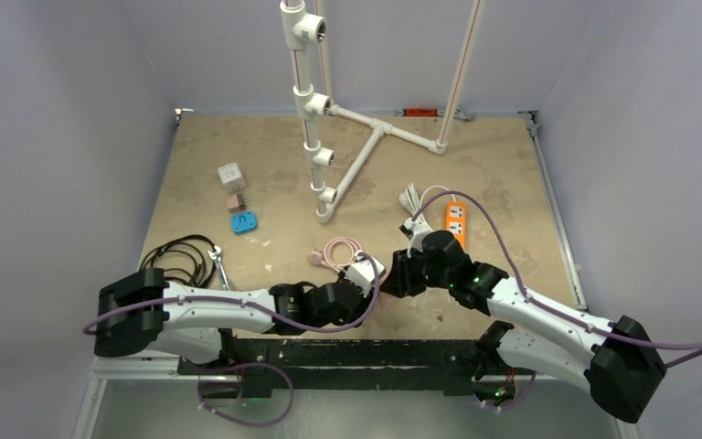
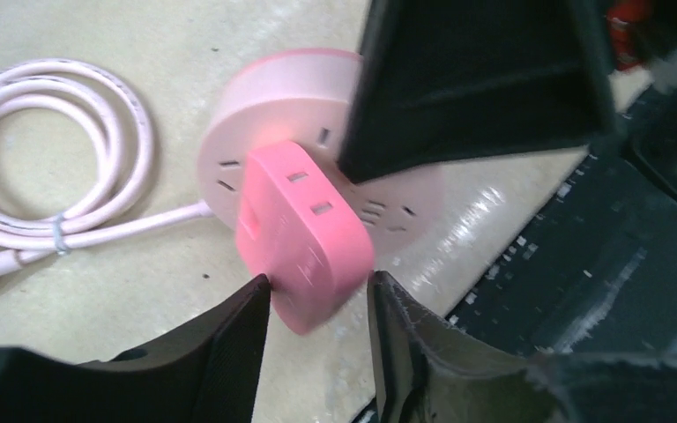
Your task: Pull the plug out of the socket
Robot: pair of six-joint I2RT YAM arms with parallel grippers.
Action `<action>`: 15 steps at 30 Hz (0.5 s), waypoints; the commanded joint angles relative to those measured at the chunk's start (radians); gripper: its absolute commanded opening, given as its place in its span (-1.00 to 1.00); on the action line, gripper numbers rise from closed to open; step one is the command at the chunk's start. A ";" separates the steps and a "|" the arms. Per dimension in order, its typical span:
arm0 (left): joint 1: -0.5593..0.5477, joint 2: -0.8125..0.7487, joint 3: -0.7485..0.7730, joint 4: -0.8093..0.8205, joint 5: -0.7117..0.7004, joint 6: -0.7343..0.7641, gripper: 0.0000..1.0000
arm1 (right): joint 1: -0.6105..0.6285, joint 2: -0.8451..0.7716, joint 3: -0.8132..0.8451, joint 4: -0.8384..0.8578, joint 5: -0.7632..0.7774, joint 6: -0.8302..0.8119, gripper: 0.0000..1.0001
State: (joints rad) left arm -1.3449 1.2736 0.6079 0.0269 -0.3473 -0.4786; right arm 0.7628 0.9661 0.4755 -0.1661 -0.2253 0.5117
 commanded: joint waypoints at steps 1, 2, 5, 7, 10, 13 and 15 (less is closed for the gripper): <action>-0.003 0.067 0.110 -0.098 -0.168 0.003 -0.19 | -0.003 -0.028 0.028 0.014 -0.001 -0.003 -1.00; -0.003 0.074 0.120 -0.116 -0.184 0.002 -0.20 | -0.003 -0.032 0.026 0.012 -0.007 -0.006 -1.00; -0.003 0.071 0.119 -0.104 -0.193 0.007 -0.17 | -0.002 -0.044 0.019 0.004 -0.025 -0.021 -1.00; -0.003 0.069 0.115 -0.094 -0.201 0.009 -0.16 | -0.003 -0.043 0.016 -0.002 -0.034 -0.029 -1.00; -0.003 0.074 0.117 -0.101 -0.222 0.019 -0.24 | -0.003 -0.045 0.015 -0.011 -0.054 -0.040 -1.00; -0.003 0.076 0.112 -0.076 -0.188 0.046 -0.37 | -0.003 -0.047 0.013 -0.013 -0.075 -0.052 -1.00; -0.003 0.077 0.100 -0.045 -0.156 0.062 -0.48 | -0.002 -0.047 0.011 -0.009 -0.088 -0.056 -1.00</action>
State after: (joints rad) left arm -1.3499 1.3533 0.6941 -0.0677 -0.5076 -0.4599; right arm 0.7586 0.9421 0.4755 -0.1833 -0.2348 0.4812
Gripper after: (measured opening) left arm 0.307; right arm 0.364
